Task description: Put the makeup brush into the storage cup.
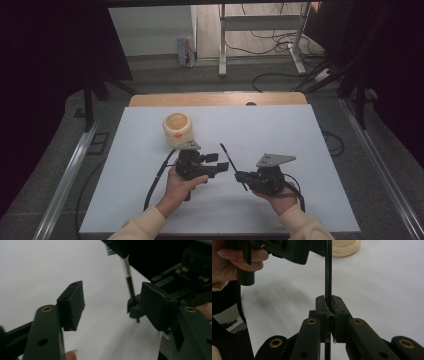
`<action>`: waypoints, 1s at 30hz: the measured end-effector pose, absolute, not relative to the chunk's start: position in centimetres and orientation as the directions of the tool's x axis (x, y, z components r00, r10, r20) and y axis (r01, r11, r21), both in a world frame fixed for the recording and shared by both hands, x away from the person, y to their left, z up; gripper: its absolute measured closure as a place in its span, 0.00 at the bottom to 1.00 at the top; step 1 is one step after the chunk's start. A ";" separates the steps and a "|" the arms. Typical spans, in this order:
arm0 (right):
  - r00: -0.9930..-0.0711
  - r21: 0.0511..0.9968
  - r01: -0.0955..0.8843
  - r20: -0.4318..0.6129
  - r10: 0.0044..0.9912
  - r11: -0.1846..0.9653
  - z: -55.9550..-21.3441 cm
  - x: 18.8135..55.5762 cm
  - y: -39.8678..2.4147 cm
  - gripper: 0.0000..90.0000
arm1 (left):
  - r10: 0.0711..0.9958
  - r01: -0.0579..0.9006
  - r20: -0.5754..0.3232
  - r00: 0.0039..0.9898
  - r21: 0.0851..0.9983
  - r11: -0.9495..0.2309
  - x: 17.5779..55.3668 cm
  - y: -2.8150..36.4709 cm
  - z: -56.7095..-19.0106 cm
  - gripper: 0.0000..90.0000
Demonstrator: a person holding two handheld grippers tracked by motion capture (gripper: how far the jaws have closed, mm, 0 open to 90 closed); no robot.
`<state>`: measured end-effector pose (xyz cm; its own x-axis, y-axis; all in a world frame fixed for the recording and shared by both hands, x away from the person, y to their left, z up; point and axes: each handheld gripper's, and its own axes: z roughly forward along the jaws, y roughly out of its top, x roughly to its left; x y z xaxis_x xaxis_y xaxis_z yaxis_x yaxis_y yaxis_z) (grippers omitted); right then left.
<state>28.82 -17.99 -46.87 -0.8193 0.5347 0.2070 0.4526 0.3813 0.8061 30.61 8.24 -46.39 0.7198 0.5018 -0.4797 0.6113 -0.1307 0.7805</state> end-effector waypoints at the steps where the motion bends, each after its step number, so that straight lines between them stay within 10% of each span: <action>1: -0.820 0.806 0.452 0.207 0.534 0.382 -46.9 28.8 -17.9 0.95 | 0.494 0.617 -0.491 0.717 0.777 -0.123 30.7 8.2 -46.4 0.46; 13: -0.827 0.805 0.441 0.192 0.529 0.397 -47.1 28.7 -17.5 0.94 | 0.389 0.686 -0.618 0.683 0.726 -0.049 31.6 8.0 -47.1 0.91; 19: -0.832 0.804 0.433 0.182 0.524 0.408 -47.2 28.6 -17.4 0.93 | 0.360 0.694 -0.635 0.684 0.718 -0.051 31.5 8.2 -47.0 0.95; 30: -0.823 0.813 0.439 0.194 0.533 0.381 -46.8 28.3 -18.4 0.58 | 0.382 0.674 -0.622 0.684 0.739 -0.005 31.7 11.2 -45.9 0.95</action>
